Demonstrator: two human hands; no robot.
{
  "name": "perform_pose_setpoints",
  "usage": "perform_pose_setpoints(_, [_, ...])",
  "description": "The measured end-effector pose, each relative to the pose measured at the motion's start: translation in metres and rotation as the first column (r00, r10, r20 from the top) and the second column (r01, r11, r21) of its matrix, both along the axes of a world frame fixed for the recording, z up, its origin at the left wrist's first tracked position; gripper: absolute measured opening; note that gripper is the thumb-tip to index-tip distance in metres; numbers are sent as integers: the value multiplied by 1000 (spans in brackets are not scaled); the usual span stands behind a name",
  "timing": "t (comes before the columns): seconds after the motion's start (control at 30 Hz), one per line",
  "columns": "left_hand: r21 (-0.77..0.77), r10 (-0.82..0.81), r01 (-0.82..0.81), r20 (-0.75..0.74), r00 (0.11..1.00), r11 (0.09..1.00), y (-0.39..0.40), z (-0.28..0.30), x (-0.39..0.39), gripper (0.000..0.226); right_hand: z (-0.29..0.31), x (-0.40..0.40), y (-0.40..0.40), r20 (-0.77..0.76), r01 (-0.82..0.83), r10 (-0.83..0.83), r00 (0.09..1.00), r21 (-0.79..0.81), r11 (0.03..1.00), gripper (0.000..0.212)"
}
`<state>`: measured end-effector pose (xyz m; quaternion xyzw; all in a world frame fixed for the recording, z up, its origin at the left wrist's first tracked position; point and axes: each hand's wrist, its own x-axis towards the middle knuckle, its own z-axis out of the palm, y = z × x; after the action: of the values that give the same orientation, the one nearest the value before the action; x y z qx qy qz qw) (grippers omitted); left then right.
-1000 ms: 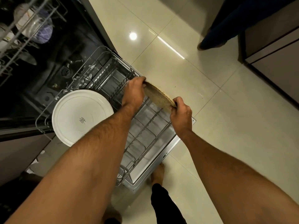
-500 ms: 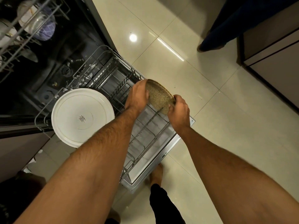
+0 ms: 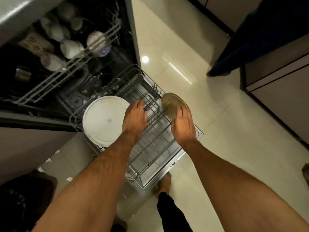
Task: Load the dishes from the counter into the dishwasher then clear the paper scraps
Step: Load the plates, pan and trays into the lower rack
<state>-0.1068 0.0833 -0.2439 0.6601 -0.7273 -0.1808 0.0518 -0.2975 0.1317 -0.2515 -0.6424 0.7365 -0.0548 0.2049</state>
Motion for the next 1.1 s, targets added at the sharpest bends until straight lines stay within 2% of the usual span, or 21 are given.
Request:
perform_pose_setpoints(0.17, [-54, 27, -20, 137, 990, 998, 45, 68, 78, 49, 68, 70, 23, -81, -210, 206, 975, -48, 977, 61])
perform_pose_setpoints(0.4, [-165, 159, -130, 174, 972, 978, 106, 172, 192, 51, 158, 199, 46, -147, -424, 406, 902, -127, 897, 60])
perform_pose_setpoints(0.63, [-376, 344, -260, 176, 922, 890, 185, 270, 334, 51, 249, 353, 80, -233, -642, 598, 767, -258, 722, 60])
perform_pose_setpoints(0.9, [-496, 573, -425, 193, 796, 757, 288, 342, 504, 54, 326, 535, 133, -258, -763, 732, 630, -380, 523, 64])
perform_pose_setpoints(1.1, [-567, 758, -567, 171, 629, 598, 377, 387, 615, 53, 377, 662, 186, -284, -834, 829, 483, -438, 336, 63])
